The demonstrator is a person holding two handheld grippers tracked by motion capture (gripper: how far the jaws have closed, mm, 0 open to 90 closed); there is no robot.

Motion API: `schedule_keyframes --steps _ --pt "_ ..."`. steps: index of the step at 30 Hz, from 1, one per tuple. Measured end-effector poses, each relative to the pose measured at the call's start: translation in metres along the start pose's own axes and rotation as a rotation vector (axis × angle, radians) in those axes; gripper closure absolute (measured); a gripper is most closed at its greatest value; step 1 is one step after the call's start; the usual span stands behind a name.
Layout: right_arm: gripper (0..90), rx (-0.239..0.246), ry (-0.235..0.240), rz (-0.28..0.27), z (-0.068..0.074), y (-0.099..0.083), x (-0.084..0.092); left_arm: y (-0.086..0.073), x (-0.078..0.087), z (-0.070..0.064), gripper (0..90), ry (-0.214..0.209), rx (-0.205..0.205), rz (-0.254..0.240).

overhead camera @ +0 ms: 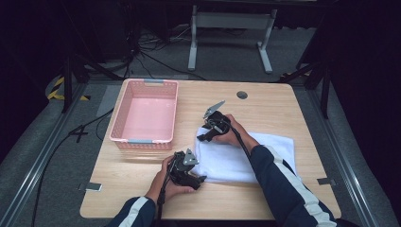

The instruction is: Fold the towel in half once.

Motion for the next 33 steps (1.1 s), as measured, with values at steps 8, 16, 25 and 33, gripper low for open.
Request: schedule_keyframes --steps 8,16,25,33 --pt "77.1 0.063 0.032 0.057 0.010 0.005 0.000 0.003 0.003 0.001 58.9 -0.027 -0.025 -0.026" --pt "81.1 0.095 0.024 0.023 0.024 0.009 -0.004 -0.007 0.017 0.006 73.4 -0.039 -0.016 0.016" --pt "81.0 0.146 0.030 -0.003 0.048 0.021 -0.009 -0.018 0.036 0.001 73.9 0.004 -0.031 0.048" --pt "81.0 0.156 0.044 -0.075 0.062 0.037 -0.001 -0.027 0.060 0.003 74.0 0.073 -0.019 0.029"
Point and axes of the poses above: each handheld gripper's, and its own axes: x roughly backward along the jaws, y roughly out of its top, z roughly to its left, the point moved 2 cm from there along -x, roughly forward along the jaws, and after that the axes turned 10 degrees about -x, right-handed, at the moved point
